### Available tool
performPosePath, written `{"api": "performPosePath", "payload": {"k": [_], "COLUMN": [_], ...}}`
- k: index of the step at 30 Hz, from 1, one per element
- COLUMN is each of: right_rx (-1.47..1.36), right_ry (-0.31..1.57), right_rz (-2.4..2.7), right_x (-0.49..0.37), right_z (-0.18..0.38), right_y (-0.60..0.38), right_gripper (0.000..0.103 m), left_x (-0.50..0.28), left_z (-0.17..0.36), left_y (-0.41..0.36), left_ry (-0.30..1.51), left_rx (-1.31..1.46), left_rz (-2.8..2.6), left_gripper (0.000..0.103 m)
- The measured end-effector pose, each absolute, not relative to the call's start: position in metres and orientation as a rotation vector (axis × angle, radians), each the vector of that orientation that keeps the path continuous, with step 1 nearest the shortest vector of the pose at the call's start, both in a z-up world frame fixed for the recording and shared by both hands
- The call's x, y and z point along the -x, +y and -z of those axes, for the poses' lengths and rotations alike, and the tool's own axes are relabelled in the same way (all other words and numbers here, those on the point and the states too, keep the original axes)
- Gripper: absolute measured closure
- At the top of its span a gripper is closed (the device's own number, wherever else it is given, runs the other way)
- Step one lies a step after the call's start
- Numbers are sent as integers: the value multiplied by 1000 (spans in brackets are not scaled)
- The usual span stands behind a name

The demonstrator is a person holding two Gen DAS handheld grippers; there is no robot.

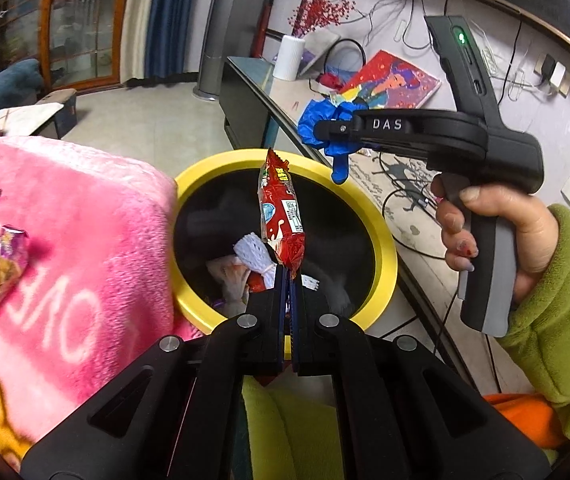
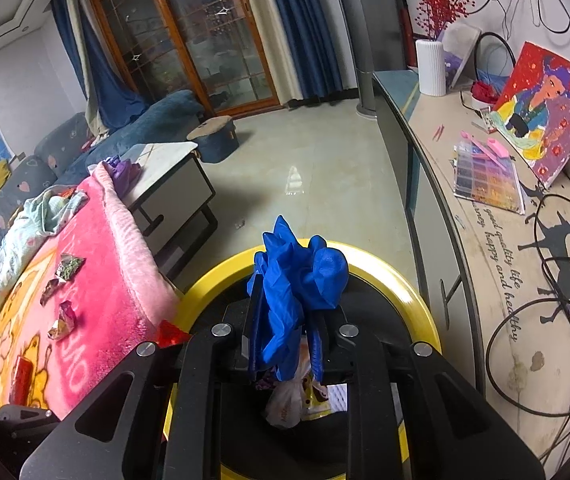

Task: Collect trash
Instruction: 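Carry the blue glove and red wrapper with both tools over the yellow bin, then open both tools to drop the glove and red wrapper into the bin, then move both tools back over the blanket toward the red can and snack wrapper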

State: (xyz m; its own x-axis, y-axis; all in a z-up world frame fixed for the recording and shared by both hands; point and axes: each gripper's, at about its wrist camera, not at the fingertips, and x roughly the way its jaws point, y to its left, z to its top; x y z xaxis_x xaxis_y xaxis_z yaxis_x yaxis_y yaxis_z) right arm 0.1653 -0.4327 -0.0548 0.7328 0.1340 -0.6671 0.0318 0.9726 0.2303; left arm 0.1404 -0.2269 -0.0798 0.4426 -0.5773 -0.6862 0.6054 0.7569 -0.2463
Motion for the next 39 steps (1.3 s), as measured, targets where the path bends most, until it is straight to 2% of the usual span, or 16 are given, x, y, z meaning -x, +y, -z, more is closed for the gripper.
{"api": "performPosePath", "payload": {"k": [12,14,16,20,22,27,39], "right_rx": [-249,-253,-259,-260,-258,-237,-171], "right_ry": [764,770,776,775,770,758,686], "right_rz": [-62,-62,-60,-59,-55,-49,-124], "right_x": [-168,-169,-170,-169,-169,-166,-152], "right_z": [58,60,63,64,64,60,31], "right_y": [-434,-435,-436,-436,-436,-431,-392], "right_gripper": [81,79,72,63,57,53,43], "left_x": [-154,-155,-157,-158,-160,-157,-144], "left_z": [94,94,94,88,86,76,45], "left_y": [-243,-240,-237,-227,-221,-209,-174], "left_ry": [852,849,851,840,843,811,672], "left_rx": [-58,-55,-41,-10,25,34,11], "left_rz": [717,707,697,679,680,645,490], "left_gripper": [102,94,64,46,20,11,11]}}
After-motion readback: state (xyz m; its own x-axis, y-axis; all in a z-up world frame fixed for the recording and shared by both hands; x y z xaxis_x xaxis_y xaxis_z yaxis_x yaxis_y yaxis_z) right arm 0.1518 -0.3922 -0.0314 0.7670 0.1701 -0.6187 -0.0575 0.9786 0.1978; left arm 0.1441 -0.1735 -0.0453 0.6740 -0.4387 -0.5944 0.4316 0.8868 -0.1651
